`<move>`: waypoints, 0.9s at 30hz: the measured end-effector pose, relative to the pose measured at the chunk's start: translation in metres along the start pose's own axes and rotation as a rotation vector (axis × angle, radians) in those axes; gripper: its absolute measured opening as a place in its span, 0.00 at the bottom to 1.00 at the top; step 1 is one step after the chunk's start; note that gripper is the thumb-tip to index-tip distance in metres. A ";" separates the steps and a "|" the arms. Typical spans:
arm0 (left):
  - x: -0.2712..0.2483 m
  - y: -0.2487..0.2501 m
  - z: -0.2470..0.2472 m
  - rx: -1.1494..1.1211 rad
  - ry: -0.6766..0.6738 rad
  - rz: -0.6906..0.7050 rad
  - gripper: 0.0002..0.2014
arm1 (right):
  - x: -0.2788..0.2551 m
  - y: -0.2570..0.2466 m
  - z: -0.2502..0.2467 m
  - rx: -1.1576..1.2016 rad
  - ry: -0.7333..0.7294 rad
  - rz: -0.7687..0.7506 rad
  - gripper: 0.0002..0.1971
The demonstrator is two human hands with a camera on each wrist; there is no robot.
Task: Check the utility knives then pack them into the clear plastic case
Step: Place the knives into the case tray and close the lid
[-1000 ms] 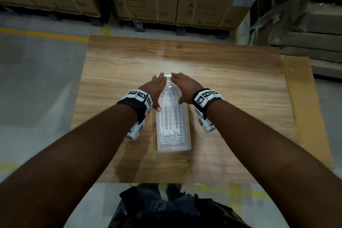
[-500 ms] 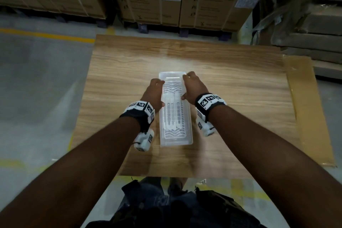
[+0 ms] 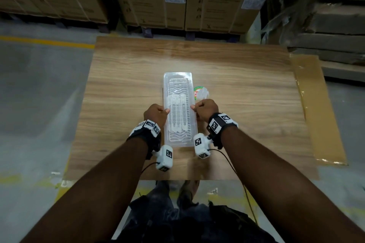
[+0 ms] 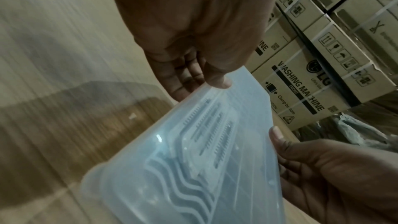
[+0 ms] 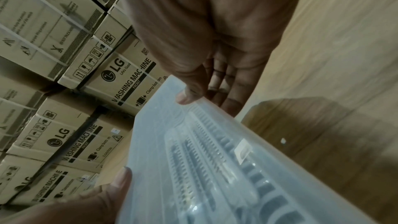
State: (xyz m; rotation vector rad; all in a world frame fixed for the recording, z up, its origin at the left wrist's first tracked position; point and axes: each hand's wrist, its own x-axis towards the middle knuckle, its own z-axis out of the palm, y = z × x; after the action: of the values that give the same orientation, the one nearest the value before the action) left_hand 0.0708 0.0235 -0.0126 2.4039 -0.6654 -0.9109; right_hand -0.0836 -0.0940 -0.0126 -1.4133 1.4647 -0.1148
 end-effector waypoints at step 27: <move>-0.077 -0.013 -0.013 0.711 -0.226 0.569 0.54 | -0.080 0.023 -0.005 -0.837 -0.140 -0.636 0.57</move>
State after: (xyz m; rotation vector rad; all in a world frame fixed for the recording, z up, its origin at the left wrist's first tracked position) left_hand 0.0324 0.0822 0.0240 2.4312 -1.9051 -0.7749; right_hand -0.1223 -0.0287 0.0208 -2.4798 0.9094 0.2279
